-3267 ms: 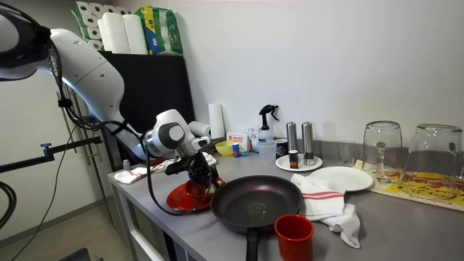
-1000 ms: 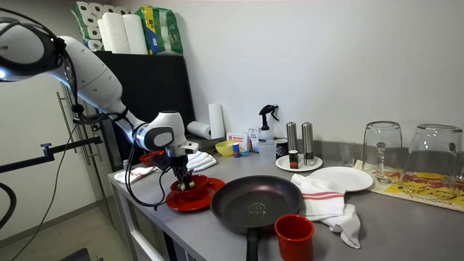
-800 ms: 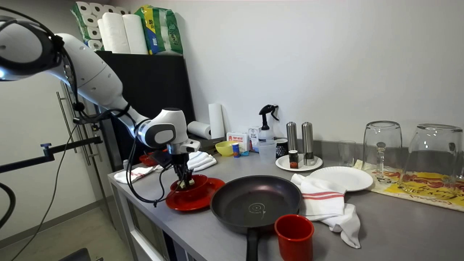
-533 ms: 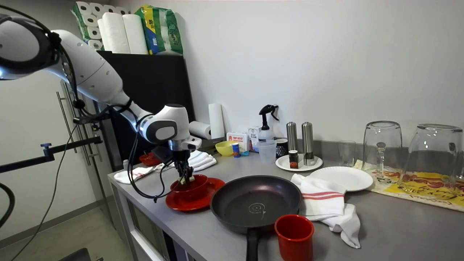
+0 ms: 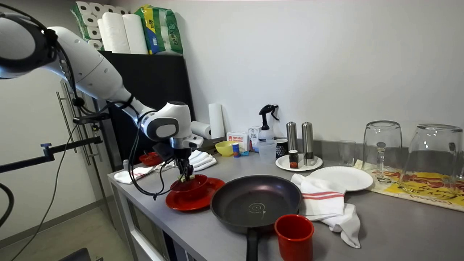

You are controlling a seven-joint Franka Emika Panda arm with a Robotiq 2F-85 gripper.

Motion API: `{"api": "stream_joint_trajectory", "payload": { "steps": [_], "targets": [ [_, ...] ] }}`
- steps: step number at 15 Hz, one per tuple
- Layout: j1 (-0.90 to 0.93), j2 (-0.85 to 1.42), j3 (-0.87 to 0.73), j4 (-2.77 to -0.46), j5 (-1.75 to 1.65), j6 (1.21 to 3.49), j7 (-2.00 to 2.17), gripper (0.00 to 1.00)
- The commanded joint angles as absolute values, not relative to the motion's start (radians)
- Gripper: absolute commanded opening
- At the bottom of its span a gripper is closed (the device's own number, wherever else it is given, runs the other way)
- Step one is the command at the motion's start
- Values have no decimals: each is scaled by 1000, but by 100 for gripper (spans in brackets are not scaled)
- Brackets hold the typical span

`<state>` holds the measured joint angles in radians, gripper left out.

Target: Wipe inside the red bowl with the sponge

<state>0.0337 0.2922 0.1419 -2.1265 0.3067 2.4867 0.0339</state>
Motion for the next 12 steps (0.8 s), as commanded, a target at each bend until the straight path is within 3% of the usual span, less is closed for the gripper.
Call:
{"api": "stream_joint_trajectory", "payload": {
  "steps": [1, 12],
  "targets": [
    [22, 284, 143, -2121, 349, 2456, 3, 25],
    [16, 330, 136, -2124, 363, 2497, -10, 25]
  ]
}}
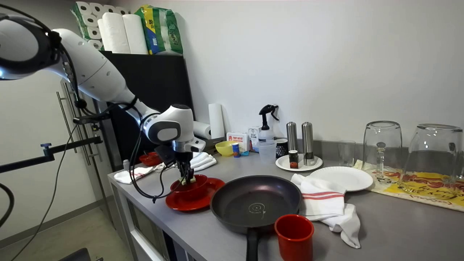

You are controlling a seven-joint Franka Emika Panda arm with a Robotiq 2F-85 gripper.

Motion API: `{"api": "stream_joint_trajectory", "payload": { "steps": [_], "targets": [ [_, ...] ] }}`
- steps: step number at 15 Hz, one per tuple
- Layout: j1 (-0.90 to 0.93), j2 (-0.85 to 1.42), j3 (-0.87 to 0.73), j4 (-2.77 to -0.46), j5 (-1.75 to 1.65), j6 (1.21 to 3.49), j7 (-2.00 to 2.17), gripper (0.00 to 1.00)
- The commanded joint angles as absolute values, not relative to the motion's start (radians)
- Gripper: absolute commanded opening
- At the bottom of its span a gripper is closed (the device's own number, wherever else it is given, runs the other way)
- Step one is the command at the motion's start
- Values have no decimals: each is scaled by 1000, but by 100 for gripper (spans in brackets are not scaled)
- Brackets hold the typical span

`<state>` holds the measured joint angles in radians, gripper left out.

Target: Wipe inside the red bowl with the sponge

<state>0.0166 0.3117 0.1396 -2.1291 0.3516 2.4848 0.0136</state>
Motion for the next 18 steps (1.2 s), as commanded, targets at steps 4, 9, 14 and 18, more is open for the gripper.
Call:
{"api": "stream_joint_trajectory", "payload": {
  "steps": [4, 9, 14, 18],
  "targets": [
    [23, 359, 120, -2125, 330, 2522, 5, 25],
    [29, 376, 89, -2138, 254, 2545, 13, 25],
    [43, 367, 50, -2166, 104, 2584, 9, 25],
    [61, 355, 20, -2199, -18, 2658, 16, 25]
  ]
}}
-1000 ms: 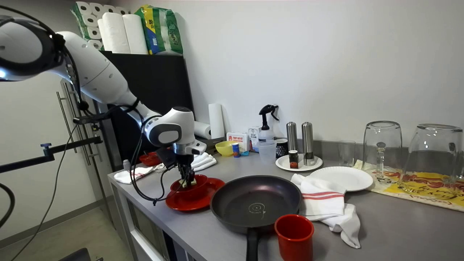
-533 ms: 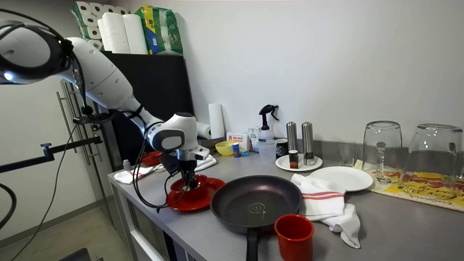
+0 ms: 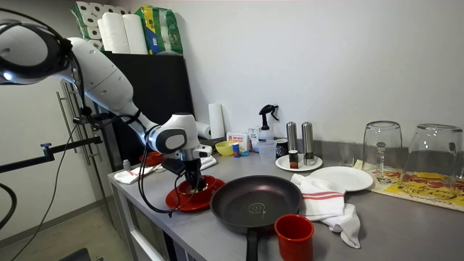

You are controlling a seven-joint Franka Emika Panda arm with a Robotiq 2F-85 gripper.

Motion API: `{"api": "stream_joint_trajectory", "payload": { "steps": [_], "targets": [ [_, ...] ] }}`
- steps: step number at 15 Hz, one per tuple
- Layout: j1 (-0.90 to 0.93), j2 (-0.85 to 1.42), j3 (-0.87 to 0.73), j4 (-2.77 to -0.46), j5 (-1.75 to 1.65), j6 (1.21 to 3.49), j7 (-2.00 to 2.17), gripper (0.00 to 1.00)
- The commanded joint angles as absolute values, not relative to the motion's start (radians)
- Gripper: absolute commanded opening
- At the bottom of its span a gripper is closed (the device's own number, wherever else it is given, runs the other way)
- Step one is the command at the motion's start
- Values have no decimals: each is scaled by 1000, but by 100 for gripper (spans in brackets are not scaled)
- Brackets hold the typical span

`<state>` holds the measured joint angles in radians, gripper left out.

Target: Wipe inside the red bowl with the sponge

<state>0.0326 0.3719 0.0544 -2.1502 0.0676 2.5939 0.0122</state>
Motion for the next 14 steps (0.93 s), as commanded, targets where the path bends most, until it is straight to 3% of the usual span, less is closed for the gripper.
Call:
{"api": "stream_joint_trajectory", "payload": {
  "steps": [1, 14],
  "targets": [
    [69, 349, 10, -2212, -54, 2691, 18, 25],
    [98, 302, -39, -2389, -249, 3151, -23, 25]
  ]
}}
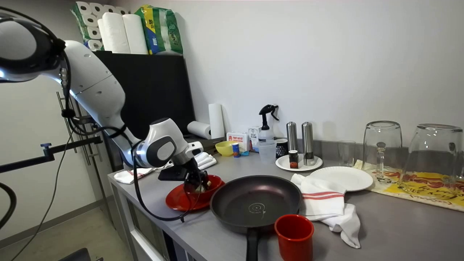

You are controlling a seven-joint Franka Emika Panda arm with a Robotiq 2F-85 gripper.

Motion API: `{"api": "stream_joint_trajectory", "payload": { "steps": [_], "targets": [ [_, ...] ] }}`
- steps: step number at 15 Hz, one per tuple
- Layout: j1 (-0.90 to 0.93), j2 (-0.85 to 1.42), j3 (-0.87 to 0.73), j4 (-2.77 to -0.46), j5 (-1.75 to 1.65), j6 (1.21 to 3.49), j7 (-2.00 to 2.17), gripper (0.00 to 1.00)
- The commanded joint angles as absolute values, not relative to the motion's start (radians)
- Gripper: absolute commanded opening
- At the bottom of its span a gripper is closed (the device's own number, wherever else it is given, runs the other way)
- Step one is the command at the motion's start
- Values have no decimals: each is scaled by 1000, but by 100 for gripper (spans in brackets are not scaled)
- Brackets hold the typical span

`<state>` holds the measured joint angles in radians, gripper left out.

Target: Wipe inside the red bowl with the sponge

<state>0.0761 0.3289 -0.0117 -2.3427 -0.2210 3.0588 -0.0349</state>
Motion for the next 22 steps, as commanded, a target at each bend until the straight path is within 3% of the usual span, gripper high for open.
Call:
{"api": "stream_joint_trajectory", "payload": {
  "steps": [1, 7, 14, 22],
  "targets": [
    [105, 305, -48, -2392, -248, 3175, -23, 25],
    [137, 328, -83, -2388, -229, 3202, -24, 25],
    [21, 328, 71, -2336, -75, 2896, -65, 25],
    [43, 335, 36, -2243, -110, 2624, -61, 25]
  ]
}}
